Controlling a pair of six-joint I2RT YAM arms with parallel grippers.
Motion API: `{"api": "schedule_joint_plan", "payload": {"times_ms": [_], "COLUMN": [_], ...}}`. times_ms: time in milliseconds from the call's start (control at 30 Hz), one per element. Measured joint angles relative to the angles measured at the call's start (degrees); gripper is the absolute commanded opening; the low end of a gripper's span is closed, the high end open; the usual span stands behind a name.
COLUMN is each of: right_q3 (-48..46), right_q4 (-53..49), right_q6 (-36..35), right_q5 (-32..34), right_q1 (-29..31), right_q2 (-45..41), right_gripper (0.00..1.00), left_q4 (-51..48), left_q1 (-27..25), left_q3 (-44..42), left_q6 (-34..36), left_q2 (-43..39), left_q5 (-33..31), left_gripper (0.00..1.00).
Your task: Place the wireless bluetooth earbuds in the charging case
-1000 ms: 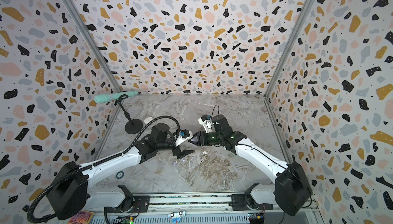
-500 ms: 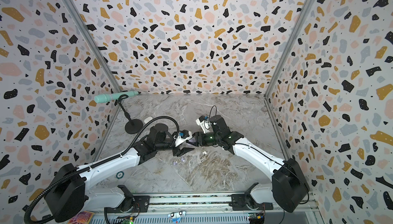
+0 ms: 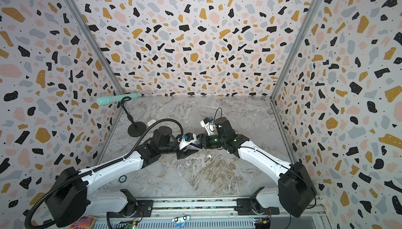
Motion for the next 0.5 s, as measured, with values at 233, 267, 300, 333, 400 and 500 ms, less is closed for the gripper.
{"api": "schedule_joint_plan", "payload": {"times_ms": [233, 267, 300, 333, 400, 500], "right_q3": [0.0, 0.0, 0.0, 0.0, 0.0, 0.0], "right_q4": [0.24, 0.24, 0.26, 0.28, 0.35, 0.39], "right_q6": [0.9, 1.03, 1.09, 1.14, 1.18, 1.31], "right_q5": [-0.02, -0.04, -0.04, -0.04, -0.04, -0.04], "right_q1": [0.26, 0.31, 0.35, 0.37, 0.39, 0.48], "right_q2": [0.0, 0.0, 0.0, 0.0, 0.0, 0.0], "right_gripper": [0.62, 0.62, 0.62, 0.62, 0.62, 0.62], "left_q4": [0.22, 0.24, 0.31, 0.35, 0.39, 0.44], "left_q1": [0.02, 0.02, 0.02, 0.02, 0.02, 0.04], "left_q3": [0.0, 0.0, 0.0, 0.0, 0.0, 0.0], "left_q6": [-0.42, -0.46, -0.48, -0.57, -0.68, -0.9], "left_q2": [0.0, 0.0, 0.0, 0.0, 0.0, 0.0], "left_q5": [-0.17, -0.15, -0.17, -0.17, -0.17, -0.2], "left_gripper": [0.52, 0.52, 0.52, 0.52, 0.51, 0.5]}}
